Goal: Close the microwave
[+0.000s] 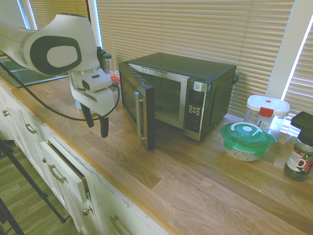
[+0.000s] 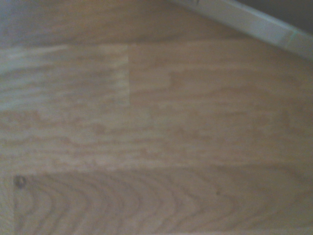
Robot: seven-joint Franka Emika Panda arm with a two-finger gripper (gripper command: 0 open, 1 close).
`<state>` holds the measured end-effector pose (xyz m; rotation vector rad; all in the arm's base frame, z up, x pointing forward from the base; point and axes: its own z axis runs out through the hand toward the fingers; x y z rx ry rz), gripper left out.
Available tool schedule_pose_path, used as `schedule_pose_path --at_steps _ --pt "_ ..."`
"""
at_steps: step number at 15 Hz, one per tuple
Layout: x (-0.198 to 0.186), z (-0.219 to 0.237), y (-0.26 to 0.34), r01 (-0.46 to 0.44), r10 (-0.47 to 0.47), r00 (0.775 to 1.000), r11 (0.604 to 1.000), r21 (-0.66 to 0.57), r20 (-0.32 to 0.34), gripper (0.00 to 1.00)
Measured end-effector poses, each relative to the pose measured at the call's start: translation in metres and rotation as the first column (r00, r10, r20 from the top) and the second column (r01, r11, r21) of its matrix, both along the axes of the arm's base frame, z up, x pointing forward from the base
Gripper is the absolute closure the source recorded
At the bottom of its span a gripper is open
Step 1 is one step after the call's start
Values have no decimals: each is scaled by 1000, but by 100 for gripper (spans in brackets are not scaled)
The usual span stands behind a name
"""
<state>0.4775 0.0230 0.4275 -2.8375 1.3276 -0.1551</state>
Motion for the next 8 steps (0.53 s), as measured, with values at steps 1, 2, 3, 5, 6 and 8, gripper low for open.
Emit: schedule_pose_path --at_steps 1,2,3,5,6,8 --pt "11 8 1 3 -3 1000 1000 0 5 0" --pt "20 16 2 5 -5 1000 1000 1 6 0" --pt "26 21 3 3 -3 1000 1000 0 5 0" --pt "34 28 4 -1 1 1000 1000 -8 6 0" --pt "38 32 4 0 0 1000 1000 -8 8 0" --pt "49 37 -1 9 -9 1000 1000 -6 12 0"
